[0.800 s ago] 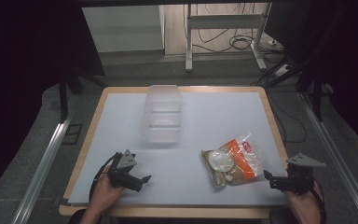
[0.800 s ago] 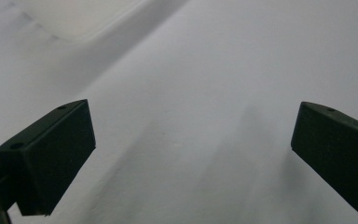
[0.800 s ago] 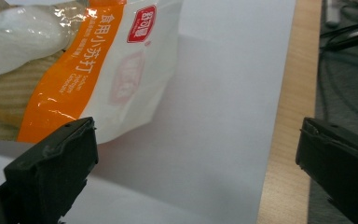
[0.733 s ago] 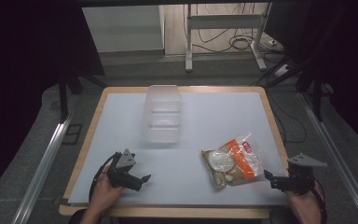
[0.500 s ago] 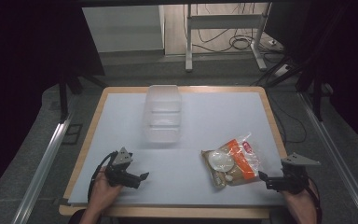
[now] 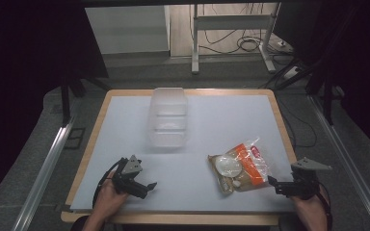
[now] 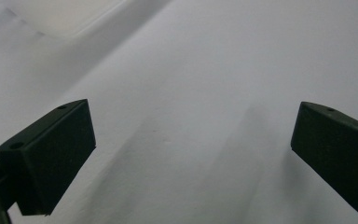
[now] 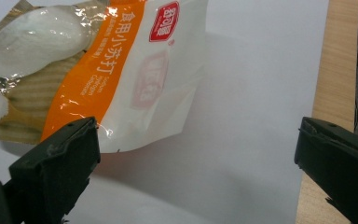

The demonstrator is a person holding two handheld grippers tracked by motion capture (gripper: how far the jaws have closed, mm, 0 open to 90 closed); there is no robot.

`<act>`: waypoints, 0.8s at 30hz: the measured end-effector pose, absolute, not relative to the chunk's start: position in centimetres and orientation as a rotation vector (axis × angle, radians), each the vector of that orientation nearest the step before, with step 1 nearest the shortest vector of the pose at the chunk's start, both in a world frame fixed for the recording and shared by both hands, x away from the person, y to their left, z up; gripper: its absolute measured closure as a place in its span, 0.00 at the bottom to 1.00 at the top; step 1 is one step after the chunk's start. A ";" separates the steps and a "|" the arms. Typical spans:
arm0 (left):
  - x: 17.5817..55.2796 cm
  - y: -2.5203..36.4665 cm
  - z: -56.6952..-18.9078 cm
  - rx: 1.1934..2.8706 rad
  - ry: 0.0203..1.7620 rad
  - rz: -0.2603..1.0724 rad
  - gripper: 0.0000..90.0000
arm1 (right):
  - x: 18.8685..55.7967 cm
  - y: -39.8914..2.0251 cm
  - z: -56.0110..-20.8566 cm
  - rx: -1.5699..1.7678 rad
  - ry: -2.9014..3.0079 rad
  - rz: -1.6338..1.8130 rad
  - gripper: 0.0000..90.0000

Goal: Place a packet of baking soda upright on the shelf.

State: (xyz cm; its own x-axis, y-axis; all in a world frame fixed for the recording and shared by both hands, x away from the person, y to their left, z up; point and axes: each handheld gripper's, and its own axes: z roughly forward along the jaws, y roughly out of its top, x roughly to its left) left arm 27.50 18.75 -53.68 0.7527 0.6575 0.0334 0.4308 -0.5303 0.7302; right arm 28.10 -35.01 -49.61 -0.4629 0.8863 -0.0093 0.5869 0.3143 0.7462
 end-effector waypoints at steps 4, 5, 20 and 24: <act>27.6 18.8 -53.7 2.210 0.813 0.398 0.00 | 28.1 -35.0 -49.7 1.316 2.167 0.944 0.01; 27.6 18.7 -53.7 2.214 0.809 0.398 0.00 | 28.1 -35.0 -49.6 1.314 2.164 0.947 0.01; 27.5 18.6 -53.7 2.220 0.809 0.407 0.00 | 27.2 -34.3 -48.0 1.308 2.148 0.936 0.17; 27.5 18.7 -53.7 2.219 0.811 0.407 0.00 | 26.4 -34.1 -47.0 1.310 2.124 0.912 0.26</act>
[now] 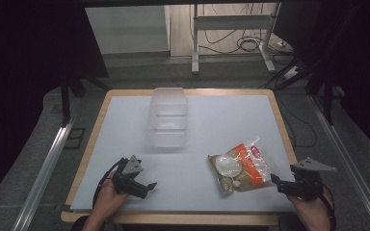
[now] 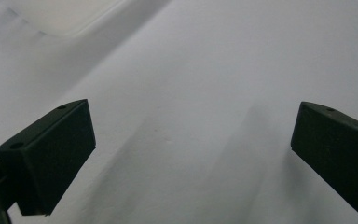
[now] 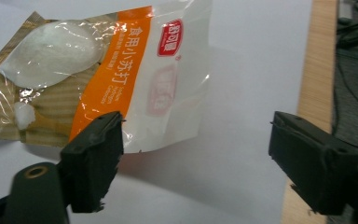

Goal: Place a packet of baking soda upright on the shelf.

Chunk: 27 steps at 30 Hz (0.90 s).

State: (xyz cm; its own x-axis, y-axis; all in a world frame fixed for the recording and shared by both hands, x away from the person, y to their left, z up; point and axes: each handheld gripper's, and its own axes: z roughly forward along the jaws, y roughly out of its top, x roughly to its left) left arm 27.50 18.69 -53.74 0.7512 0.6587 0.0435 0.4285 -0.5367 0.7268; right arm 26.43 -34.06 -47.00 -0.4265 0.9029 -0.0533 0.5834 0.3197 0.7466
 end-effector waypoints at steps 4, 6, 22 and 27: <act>27.4 18.8 -53.8 2.221 0.812 0.409 0.00 | 25.5 -33.4 -45.9 1.243 2.129 0.963 0.48; 27.3 18.8 -53.8 2.223 0.812 0.414 0.00 | 25.3 -32.5 -45.9 1.200 2.176 0.983 0.58; 27.2 18.7 -53.8 2.227 0.813 0.416 0.00 | 26.2 -25.4 -50.7 0.987 2.637 0.910 0.98; 27.2 18.7 -53.8 2.232 0.810 0.415 0.00 | 26.3 -25.4 -50.7 0.970 2.627 0.913 0.99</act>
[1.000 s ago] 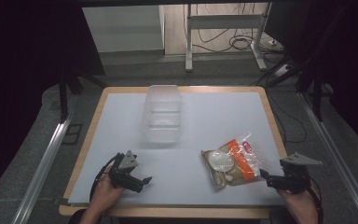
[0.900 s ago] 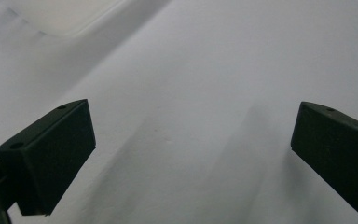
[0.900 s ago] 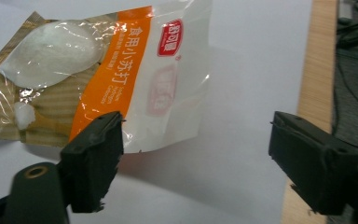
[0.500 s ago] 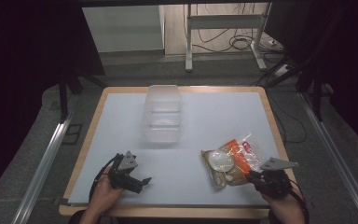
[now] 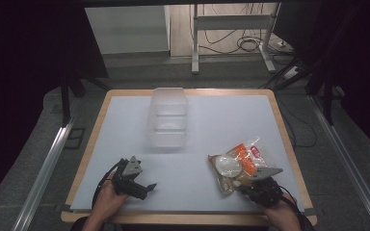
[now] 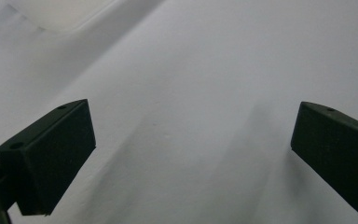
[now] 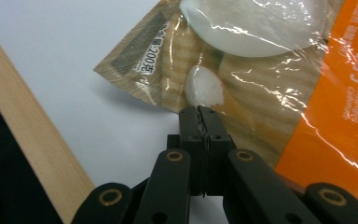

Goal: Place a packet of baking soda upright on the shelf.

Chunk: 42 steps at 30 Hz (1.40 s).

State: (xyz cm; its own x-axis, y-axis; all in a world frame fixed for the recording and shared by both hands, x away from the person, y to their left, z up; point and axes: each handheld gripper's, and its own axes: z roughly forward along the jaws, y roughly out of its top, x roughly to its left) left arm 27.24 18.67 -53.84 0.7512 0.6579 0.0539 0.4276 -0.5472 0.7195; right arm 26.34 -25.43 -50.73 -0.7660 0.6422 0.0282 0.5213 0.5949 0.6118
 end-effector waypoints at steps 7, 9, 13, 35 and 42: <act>27.2 18.6 -53.9 2.240 0.808 0.413 0.00 | 26.7 -25.1 -51.0 0.949 2.629 0.865 0.99; 27.2 18.5 -53.9 2.243 0.806 0.415 0.00 | 26.9 -25.1 -51.1 0.955 2.620 0.855 0.99; 27.2 18.6 -53.9 2.243 0.806 0.415 0.00 | 27.5 -25.2 -51.2 0.969 2.606 0.851 0.99; 27.3 18.6 -53.9 2.240 0.809 0.414 0.00 | 29.0 -26.2 -49.7 1.051 2.519 0.895 0.74; 27.3 18.5 -53.9 2.248 0.806 0.418 0.00 | 30.0 -28.0 -48.9 1.101 2.404 0.900 0.31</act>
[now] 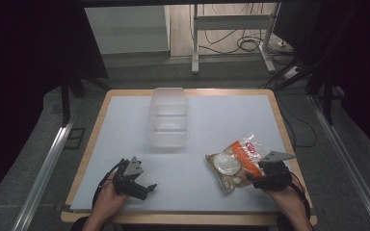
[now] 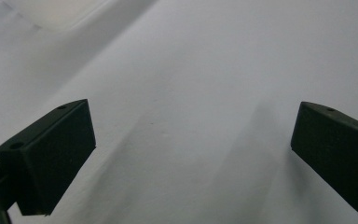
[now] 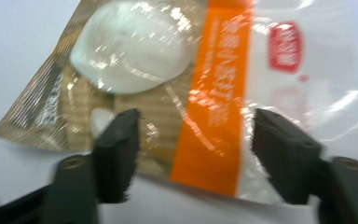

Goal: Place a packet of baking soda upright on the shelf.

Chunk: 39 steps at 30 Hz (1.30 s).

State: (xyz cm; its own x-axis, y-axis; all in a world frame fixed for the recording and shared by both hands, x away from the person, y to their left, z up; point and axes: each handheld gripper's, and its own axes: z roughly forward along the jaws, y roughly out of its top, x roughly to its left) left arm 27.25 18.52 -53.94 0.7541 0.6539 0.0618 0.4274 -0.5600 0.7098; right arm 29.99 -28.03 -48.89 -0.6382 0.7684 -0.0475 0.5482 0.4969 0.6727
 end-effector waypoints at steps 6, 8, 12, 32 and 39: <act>27.2 18.5 -53.9 2.250 0.807 0.419 0.00 | 30.5 -29.2 -47.7 1.097 2.311 0.885 0.14; 27.2 18.5 -54.0 2.250 0.806 0.419 0.00 | 30.6 -29.5 -47.5 1.102 2.303 0.884 0.12; 27.2 18.5 -54.0 2.253 0.806 0.422 0.00 | 31.4 -31.3 -47.6 1.118 2.300 0.888 0.08; 27.2 18.3 -54.1 2.267 0.795 0.421 0.00 | 35.2 -31.4 -51.2 1.183 2.470 1.046 0.08; 27.2 18.2 -54.1 2.271 0.790 0.422 0.00 | 36.0 -31.5 -51.4 1.226 2.501 1.147 0.11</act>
